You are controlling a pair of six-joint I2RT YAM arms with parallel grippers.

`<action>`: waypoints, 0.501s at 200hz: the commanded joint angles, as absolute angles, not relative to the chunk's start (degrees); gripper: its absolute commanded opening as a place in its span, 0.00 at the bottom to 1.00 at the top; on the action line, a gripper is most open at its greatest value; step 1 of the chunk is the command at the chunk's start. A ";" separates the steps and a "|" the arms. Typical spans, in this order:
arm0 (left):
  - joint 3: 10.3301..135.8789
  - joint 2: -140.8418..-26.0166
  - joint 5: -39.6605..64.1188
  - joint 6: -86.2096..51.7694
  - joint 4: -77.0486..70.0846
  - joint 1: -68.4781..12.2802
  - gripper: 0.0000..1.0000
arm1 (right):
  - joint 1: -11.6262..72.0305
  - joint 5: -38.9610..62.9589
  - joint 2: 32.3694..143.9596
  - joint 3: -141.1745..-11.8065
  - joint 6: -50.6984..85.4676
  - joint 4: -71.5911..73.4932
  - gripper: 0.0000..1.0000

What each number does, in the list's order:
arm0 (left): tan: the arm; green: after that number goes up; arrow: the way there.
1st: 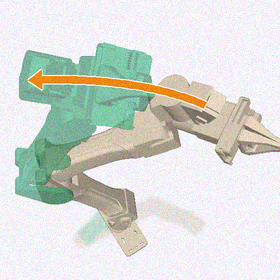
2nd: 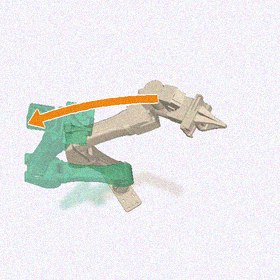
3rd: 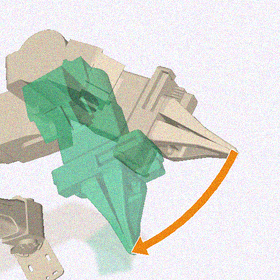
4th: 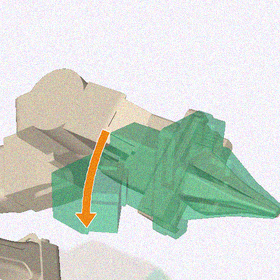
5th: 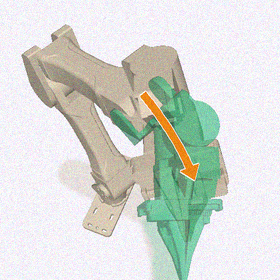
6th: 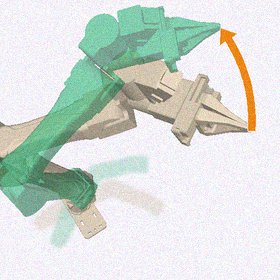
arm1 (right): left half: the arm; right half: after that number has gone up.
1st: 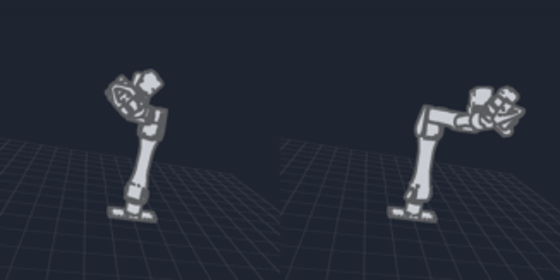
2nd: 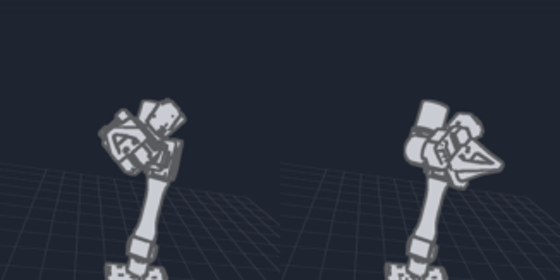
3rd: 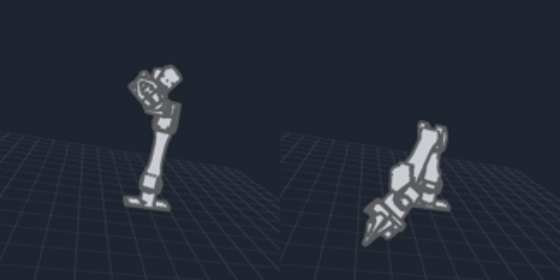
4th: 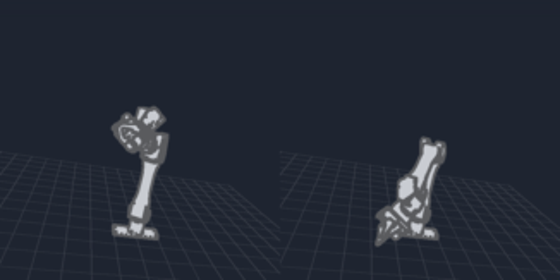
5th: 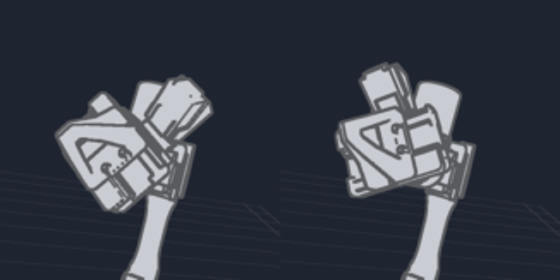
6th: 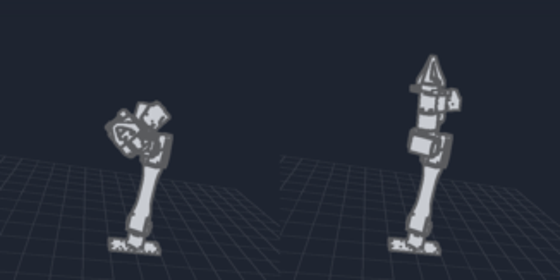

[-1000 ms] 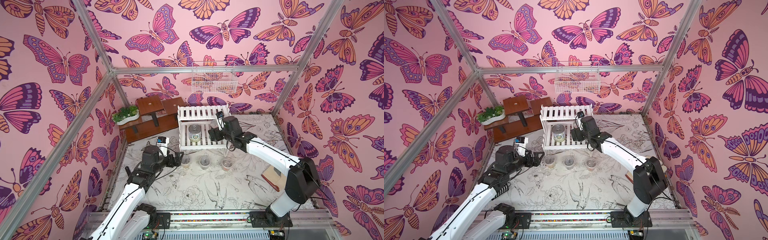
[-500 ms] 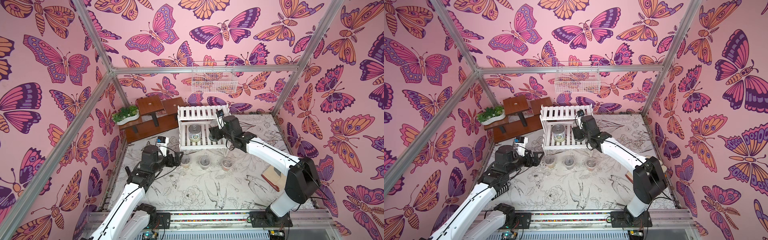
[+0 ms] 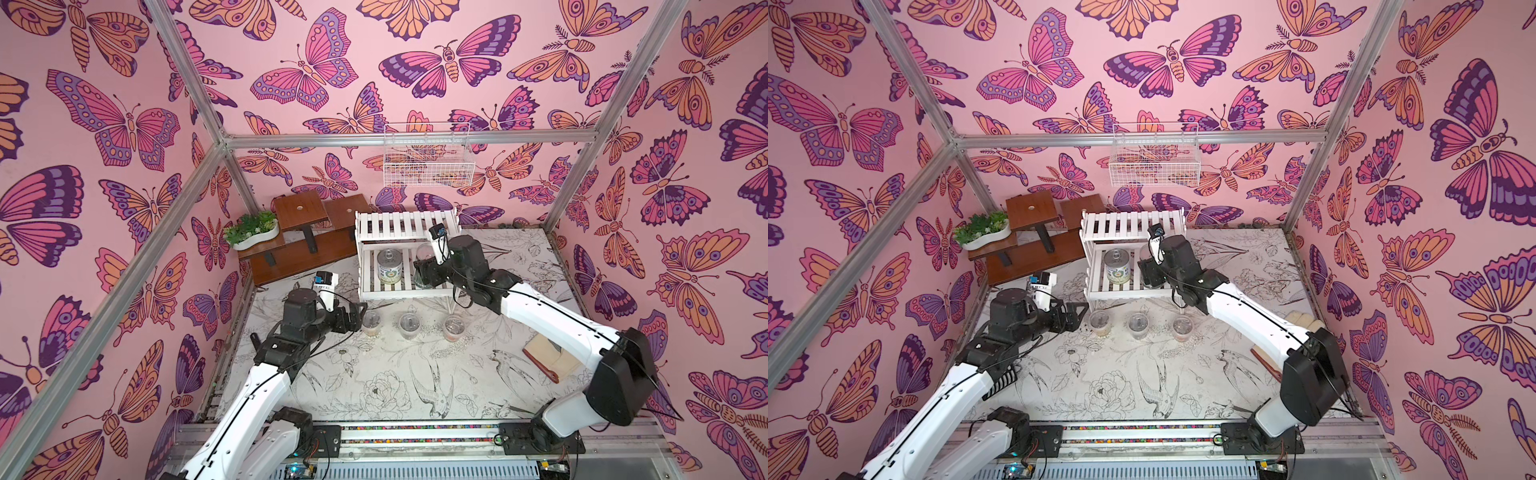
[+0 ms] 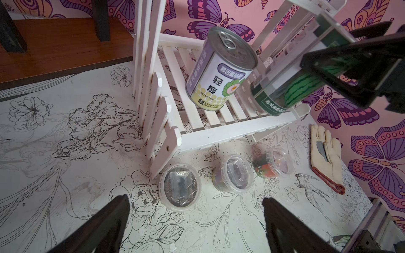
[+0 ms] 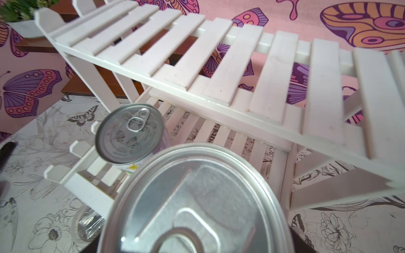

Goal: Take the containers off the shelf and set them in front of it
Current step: 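Pick up a container from the shelf, then place the container at the center of the board.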

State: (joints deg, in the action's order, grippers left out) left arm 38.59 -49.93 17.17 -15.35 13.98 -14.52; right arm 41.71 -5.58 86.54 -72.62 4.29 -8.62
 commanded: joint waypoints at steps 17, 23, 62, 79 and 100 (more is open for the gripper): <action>40.61 -51.22 18.63 -13.65 14.73 -14.05 1.00 | 43.79 -5.18 80.58 -70.94 4.45 -11.50 0.65; 40.69 -51.24 18.57 -13.64 14.71 -14.01 1.00 | 44.11 -5.10 79.74 -70.65 4.56 -12.09 0.65; 40.72 -51.24 18.69 -13.82 14.68 -14.07 1.00 | 45.76 -4.94 73.48 -68.06 5.08 -16.32 0.64; 40.63 -50.93 18.79 -13.91 14.73 -14.03 1.00 | 46.75 -4.98 70.47 -65.91 5.70 -17.61 0.64; 40.54 -50.81 19.07 -13.87 14.95 -13.99 1.00 | 48.14 -5.56 66.34 -62.37 6.75 -18.75 0.63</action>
